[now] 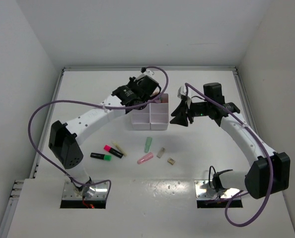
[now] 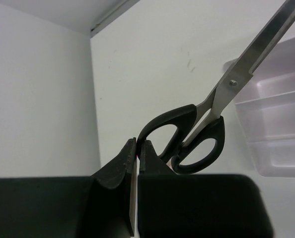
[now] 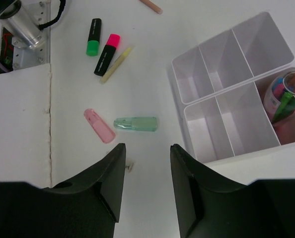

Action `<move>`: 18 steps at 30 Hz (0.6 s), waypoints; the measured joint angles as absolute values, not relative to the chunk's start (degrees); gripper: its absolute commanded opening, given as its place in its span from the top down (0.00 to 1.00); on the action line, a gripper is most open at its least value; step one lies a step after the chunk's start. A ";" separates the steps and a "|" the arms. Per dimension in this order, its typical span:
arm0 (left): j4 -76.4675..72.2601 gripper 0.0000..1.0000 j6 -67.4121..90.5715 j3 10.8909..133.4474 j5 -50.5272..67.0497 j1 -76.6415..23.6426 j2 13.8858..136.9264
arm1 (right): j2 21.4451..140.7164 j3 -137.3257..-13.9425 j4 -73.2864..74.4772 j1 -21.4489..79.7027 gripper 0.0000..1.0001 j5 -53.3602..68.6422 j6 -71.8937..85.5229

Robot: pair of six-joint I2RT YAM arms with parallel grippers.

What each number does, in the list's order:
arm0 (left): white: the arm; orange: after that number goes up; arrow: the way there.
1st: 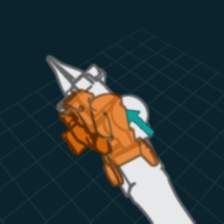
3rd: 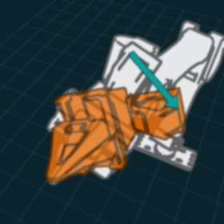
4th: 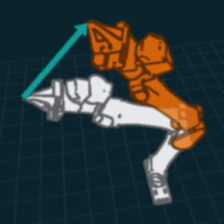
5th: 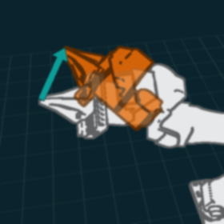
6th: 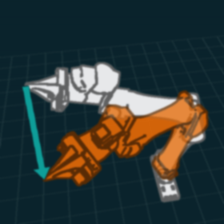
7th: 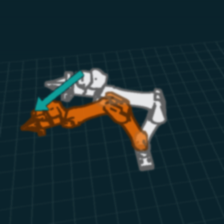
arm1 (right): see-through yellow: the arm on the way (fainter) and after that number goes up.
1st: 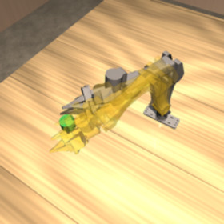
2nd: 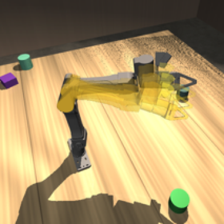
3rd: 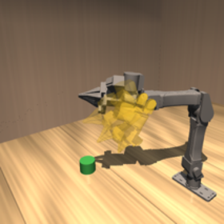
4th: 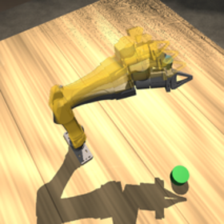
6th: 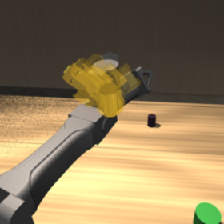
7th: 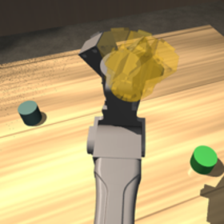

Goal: Sort the stationery into containers
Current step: Place the scissors in the storage box.

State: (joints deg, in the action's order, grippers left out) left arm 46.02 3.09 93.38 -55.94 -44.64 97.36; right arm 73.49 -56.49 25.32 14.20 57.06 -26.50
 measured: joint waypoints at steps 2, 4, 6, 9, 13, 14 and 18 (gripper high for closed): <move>43.83 1.00 3.49 92.95 -53.01 -44.05 96.66 | 73.47 -56.21 25.21 14.02 0.58 57.04 -26.28; 40.32 1.00 3.62 90.87 -50.11 -42.94 95.24 | 73.47 -56.01 25.12 14.00 0.58 57.04 -26.06; 35.94 1.00 3.73 88.25 -46.94 -41.28 93.58 | 73.47 -55.92 25.04 13.93 0.58 57.04 -25.89; 28.80 1.00 4.51 83.55 -42.46 -38.35 91.11 | 73.45 -55.90 24.71 13.63 0.58 57.06 -25.69; 20.14 1.00 6.11 77.84 -38.44 -35.59 89.25 | 73.45 -55.90 24.43 13.06 0.58 57.06 -25.47; 17.80 1.00 6.83 76.44 -37.23 -35.07 89.01 | 73.45 -55.88 24.43 12.95 0.58 57.06 -25.47; 10.35 1.00 9.54 72.40 -32.95 -34.13 88.84 | 73.47 -55.88 24.38 12.80 0.58 57.06 -25.45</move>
